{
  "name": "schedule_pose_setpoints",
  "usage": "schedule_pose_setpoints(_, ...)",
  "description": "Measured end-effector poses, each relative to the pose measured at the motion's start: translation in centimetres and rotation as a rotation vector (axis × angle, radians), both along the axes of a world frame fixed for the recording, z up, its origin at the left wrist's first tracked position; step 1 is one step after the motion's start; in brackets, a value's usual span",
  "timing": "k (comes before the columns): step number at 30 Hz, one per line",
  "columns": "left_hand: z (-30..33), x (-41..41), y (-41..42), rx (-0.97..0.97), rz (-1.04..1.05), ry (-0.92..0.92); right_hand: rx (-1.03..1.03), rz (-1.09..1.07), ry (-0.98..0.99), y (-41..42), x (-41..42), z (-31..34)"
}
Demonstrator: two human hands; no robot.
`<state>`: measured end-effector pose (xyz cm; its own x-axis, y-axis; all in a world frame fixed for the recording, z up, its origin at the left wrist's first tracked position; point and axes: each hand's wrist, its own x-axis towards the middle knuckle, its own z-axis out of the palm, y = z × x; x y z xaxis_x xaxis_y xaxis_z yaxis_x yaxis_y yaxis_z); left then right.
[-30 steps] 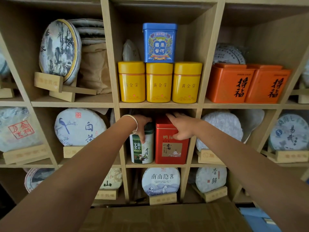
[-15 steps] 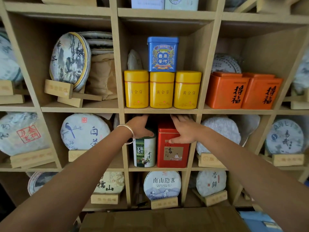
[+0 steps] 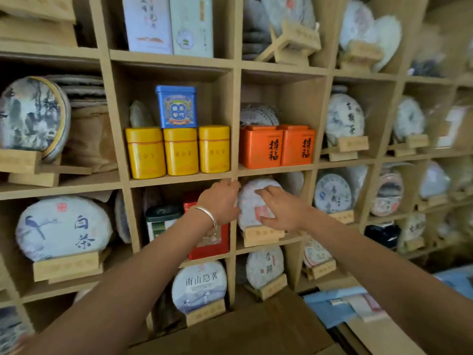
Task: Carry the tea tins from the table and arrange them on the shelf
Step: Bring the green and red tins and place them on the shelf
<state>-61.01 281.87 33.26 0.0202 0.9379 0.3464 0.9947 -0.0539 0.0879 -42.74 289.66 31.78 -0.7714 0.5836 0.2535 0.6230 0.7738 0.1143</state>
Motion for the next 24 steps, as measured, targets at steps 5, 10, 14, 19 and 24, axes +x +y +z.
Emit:
schedule_pose_setpoints(5,-0.4,13.3,2.6,-0.046,-0.264,0.148,-0.014,-0.266,-0.042,-3.0,14.1,0.5)
schedule_pose_setpoints(10,0.0,30.8,1.9,-0.119,-0.577,0.174,-0.087,-0.722,-0.043,-11.7,33.5,0.2)
schedule_pose_setpoints(14,-0.1,44.8,-3.1,-0.109,-0.807,0.185,-0.142,-1.035,-0.001,-21.5,45.9,-0.2)
schedule_pose_setpoints(19,-1.4,60.1,-11.8,-0.135,-1.026,0.152,-0.142,-1.231,-0.042,-33.0,56.9,-0.7)
schedule_pose_setpoints(24,-3.2,73.0,-21.2,-0.144,-1.224,0.124,-0.120,-1.392,-0.046,-44.4,66.3,-1.8)
